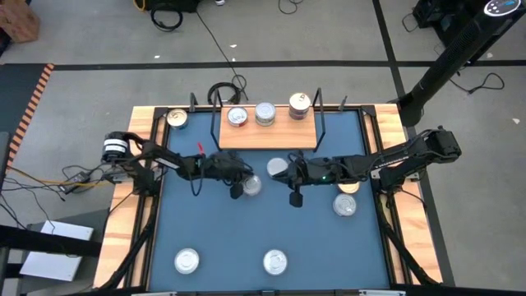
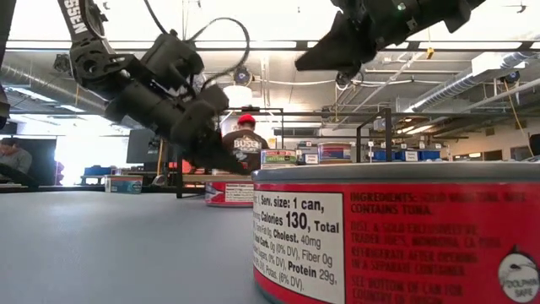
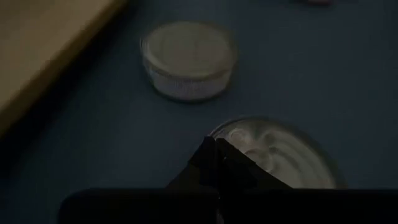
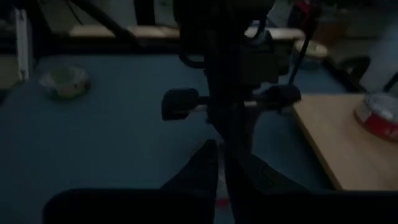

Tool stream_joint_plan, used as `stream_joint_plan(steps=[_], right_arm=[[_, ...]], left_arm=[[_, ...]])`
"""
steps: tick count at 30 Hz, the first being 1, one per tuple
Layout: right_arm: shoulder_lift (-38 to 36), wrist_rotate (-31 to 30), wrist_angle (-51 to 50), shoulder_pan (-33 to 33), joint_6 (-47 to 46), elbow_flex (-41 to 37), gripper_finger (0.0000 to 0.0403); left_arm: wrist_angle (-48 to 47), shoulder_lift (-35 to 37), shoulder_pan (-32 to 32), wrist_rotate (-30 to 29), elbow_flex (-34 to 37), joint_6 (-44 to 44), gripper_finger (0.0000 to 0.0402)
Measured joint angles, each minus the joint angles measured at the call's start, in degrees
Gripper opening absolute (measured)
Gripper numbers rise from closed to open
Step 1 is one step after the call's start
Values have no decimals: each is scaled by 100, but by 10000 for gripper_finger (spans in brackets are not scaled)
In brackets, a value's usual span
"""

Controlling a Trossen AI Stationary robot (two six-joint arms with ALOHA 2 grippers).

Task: Stack canned seafood by type on shelf
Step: Stack the red tuna can on top of the red tuna can on the shelf

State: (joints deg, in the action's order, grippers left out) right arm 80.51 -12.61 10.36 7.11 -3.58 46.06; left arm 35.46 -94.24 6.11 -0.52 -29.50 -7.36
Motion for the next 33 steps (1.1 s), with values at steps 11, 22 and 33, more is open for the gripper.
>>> stream_joint_plan(steps=[11,22,33], right_arm=[[876,203,303,4,109,282,46],[2367,231,-1712,-26,805,1958,104],[3301,229,-2748,-53,1867,2940,139]], left_arm=[[1825,564,-327,146,757,233,0],[3592,731,-548,128,1895,118,1],[3821,732,-548,99,2140,250,1]])
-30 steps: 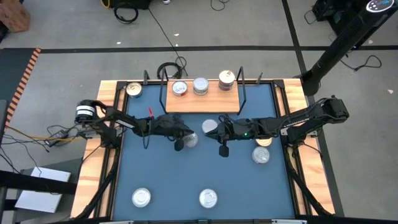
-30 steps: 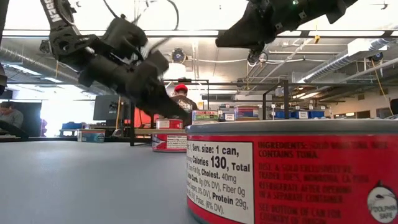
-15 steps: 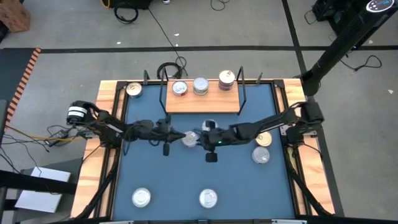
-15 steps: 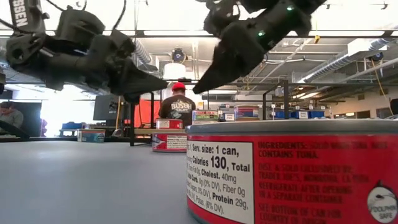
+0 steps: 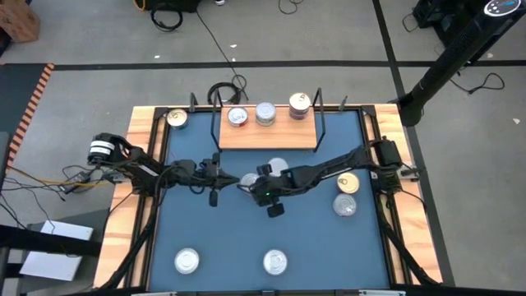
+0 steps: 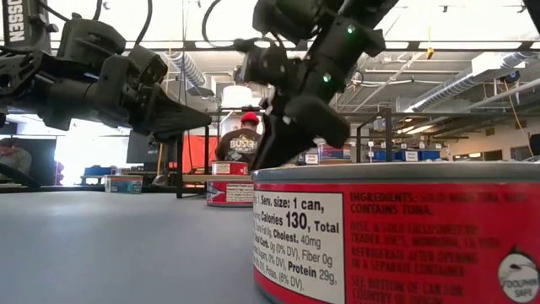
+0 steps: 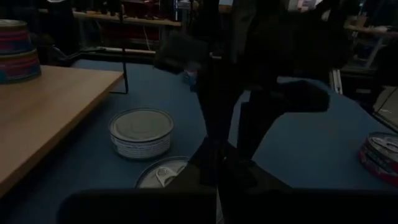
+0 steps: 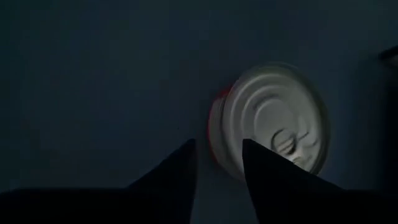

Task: Stack canned seafood by type on shelf
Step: Stack the red tuna can on top of the red tuna can on the shelf

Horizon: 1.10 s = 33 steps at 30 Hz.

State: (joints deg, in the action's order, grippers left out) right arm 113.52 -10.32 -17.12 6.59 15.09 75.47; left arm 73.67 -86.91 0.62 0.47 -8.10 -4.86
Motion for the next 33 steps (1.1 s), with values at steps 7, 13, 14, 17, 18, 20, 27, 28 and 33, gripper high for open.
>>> stream_joint_plan(steps=[7,13,14,17,18,20,27,28,33], right_arm=[[225,-80,-125,-90,273,52,117],[253,-53,-162,-185,430,63,87],[253,-50,-170,-190,480,63,81],[251,-41,-210,-190,621,65,58],[251,-29,-223,-190,653,65,48],[248,-33,-255,-189,691,68,24],[176,476,-631,-191,526,243,7],[176,675,-727,-210,462,330,5],[174,1542,-880,-273,84,782,4]], left_arm=[[-9,-2,0,-2,2,13,1],[28,-2,2,-134,0,170,2],[35,-2,2,-138,0,168,2],[28,-2,2,-177,0,173,2],[28,-2,3,-186,0,170,2],[28,-2,4,-212,0,178,2],[22,-2,4,-212,0,184,2],[19,-2,4,-210,0,184,2],[8,-2,4,-210,0,184,2]])
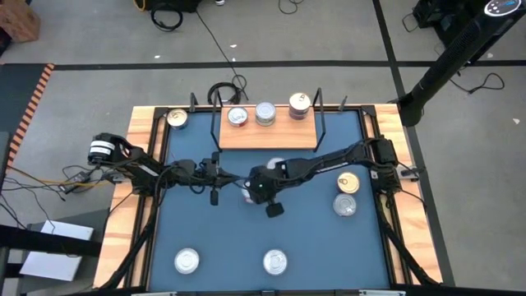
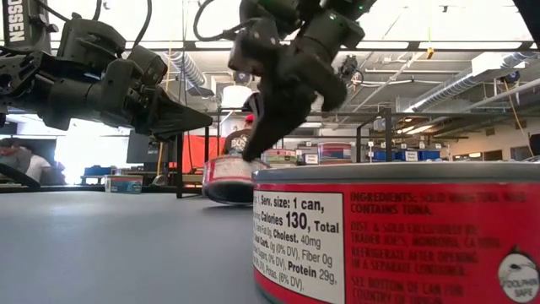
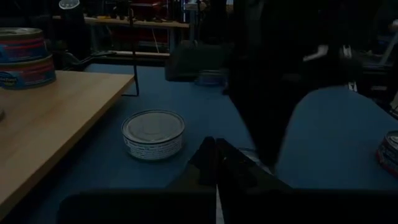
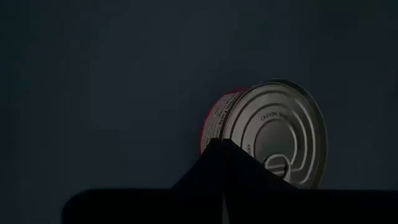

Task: Stack canned seafood by type on shelf
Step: Stack the red tuna can on top of the red tuna can on the shelf

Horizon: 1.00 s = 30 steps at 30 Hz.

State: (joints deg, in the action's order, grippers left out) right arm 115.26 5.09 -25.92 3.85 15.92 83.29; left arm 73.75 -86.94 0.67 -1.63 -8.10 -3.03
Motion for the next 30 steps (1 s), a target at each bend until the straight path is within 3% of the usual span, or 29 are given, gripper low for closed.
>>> stream_joint_plan(steps=[11,22,30], right_arm=[[0,2345,-64,-527,-2951,295,2],[-7,3318,338,-969,-3703,-164,2],[-31,3156,355,-1050,-3431,-232,11]], left_arm=[[-6,0,0,4,0,0,2],[-6,0,0,7,0,-13,2],[-6,0,0,11,0,-18,2]])
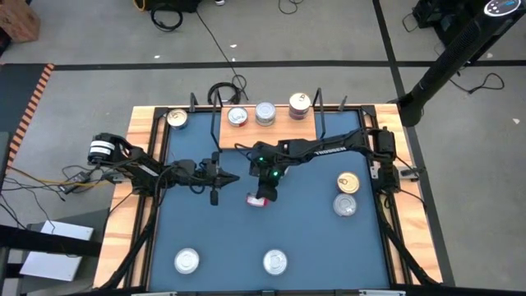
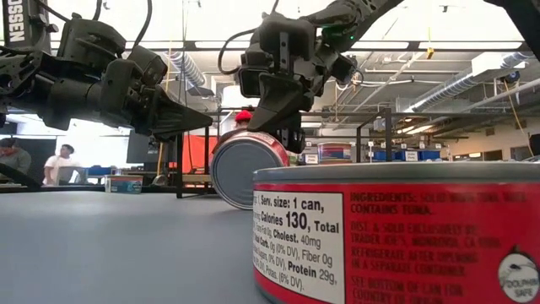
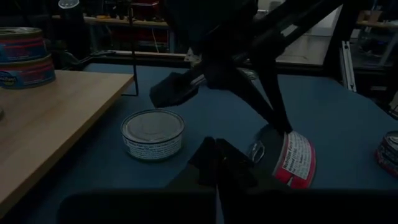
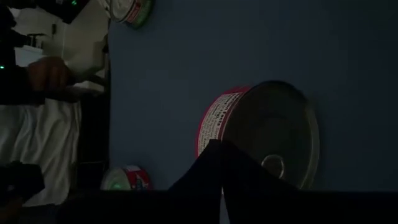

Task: Stack canned seafood by type on shelf
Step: Stack the red tuna can on top of the red tuna can on the shelf

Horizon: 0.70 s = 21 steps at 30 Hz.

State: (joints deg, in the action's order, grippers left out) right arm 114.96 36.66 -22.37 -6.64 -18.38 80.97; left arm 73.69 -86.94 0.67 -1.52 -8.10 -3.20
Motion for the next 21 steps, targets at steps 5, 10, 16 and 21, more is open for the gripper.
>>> stream_joint_plan(steps=[5,10,16,21], right_arm=[[0,-69,-22,-14,38,0,38],[0,-106,-72,-27,51,13,76],[6,-168,-76,-97,154,35,120],[11,-168,-81,-170,263,35,146]], left_arm=[[0,0,0,2,0,0,2],[0,0,0,3,0,-1,2],[0,0,0,4,-2,-2,2],[0,0,0,52,-2,-2,6]])
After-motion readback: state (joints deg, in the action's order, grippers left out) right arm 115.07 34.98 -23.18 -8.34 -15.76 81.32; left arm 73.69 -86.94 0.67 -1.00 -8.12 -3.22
